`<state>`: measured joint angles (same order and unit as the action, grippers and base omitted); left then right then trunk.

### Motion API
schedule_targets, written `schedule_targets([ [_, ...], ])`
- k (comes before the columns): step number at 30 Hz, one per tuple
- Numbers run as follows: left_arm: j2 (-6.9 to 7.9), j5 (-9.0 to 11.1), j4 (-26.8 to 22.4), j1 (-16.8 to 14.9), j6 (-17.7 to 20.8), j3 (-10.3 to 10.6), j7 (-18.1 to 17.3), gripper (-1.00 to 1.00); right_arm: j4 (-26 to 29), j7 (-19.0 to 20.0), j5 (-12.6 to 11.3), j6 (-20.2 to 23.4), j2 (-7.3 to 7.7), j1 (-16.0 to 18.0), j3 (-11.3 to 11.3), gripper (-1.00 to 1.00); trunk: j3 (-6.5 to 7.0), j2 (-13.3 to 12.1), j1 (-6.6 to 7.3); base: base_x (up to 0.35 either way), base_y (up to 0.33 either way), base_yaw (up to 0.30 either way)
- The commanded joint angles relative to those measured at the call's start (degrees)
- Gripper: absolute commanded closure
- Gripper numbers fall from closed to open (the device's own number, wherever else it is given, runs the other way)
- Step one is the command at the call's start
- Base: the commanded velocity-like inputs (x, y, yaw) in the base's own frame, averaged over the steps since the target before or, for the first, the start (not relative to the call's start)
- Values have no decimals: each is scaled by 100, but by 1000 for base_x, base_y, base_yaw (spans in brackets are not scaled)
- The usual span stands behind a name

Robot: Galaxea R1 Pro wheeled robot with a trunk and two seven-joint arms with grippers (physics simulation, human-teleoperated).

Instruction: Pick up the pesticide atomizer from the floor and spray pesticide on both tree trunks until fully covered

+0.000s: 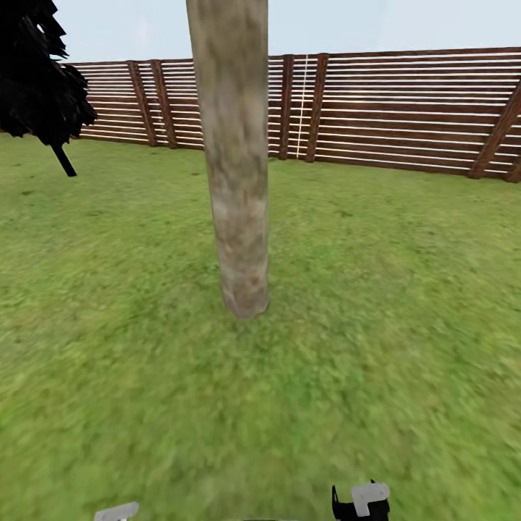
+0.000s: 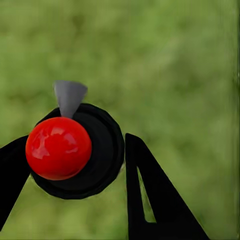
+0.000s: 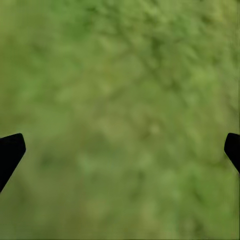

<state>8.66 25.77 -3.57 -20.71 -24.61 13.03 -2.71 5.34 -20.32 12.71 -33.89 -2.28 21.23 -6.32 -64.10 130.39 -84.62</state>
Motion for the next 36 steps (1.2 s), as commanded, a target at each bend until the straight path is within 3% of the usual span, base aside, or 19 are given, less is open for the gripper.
schedule_targets([
  [1,0,60,5,-3,-18,33,-28,100,-6,-60,21,5,0,4,-45,-100,-4,1,-2,303,-125,0],
  [6,8,59,-1,-3,-18,33,-35,100,-2,-60,21,5,0,4,-45,-100,-4,1,-2,294,-141,0],
  [12,129,34,-43,-16,-8,69,-93,100,55,-56,16,13,-5,4,-19,-100,-4,1,-2,289,-186,0],
  [13,186,-67,-68,-50,2,136,-168,100,139,-48,23,22,-7,4,-25,-100,-4,1,-2,288,-202,0],
  [14,245,-295,-93,-69,13,298,-340,100,343,-38,54,34,-5,4,-37,-100,-4,1,-2,288,-202,0],
  [16,409,-1091,-118,-226,66,689,-1006,100,997,81,553,212,27,4,-208,-100,-4,1,-2,288,-203,0],
  [17,445,-1382,-121,-348,115,774,-1278,100,1213,207,819,335,39,4,-263,-100,-4,1,-2,288,-203,0],
  [19,505,-2404,-124,-762,520,928,-2259,100,1911,965,1575,937,49,1,-336,-100,-4,1,-2,288,-203,0],
  [21,526,-3108,-126,-1171,967,968,-2950,100,2366,2178,1883,1603,49,48,-361,-100,-4,1,-2,288,-203,0],
  [24,531,-3683,-126,-1683,1226,986,-3912,100,2661,4543,1983,2154,34,603,-369,-100,-4,1,-2,288,-203,0],
  [25,533,-3802,-126,-1778,1241,988,-4201,100,2683,5005,1989,2191,27,747,-369,-100,-4,1,-2,286,-200,0],
  [26,536,-3989,-126,-1940,1253,989,-4709,100,2727,5638,1992,2222,18,920,-370,-100,-4,1,-2,266,-184,0],
  [28,549,-4215,-126,-2151,1264,990,-5538,100,2884,6392,1992,2251,7,1085,-379,-100,-4,1,-2,195,-111,0],
  [30,614,-4278,-126,-2243,1265,987,-5938,100,3046,6766,1991,2280,-6,1130,-404,-100,-4,1,-2,66,-30,0],
  [34,722,-4289,-126,-2362,1285,974,-6097,100,3535,7164,1994,3116,-257,1145,-439,-100,-4,1,-2,11,-5,0],
  [36,744,-4271,-126,-2421,1296,952,-6100,100,3582,7194,1998,3292,-368,1146,-447,-100,-4,1,-2,1,0,0],
])
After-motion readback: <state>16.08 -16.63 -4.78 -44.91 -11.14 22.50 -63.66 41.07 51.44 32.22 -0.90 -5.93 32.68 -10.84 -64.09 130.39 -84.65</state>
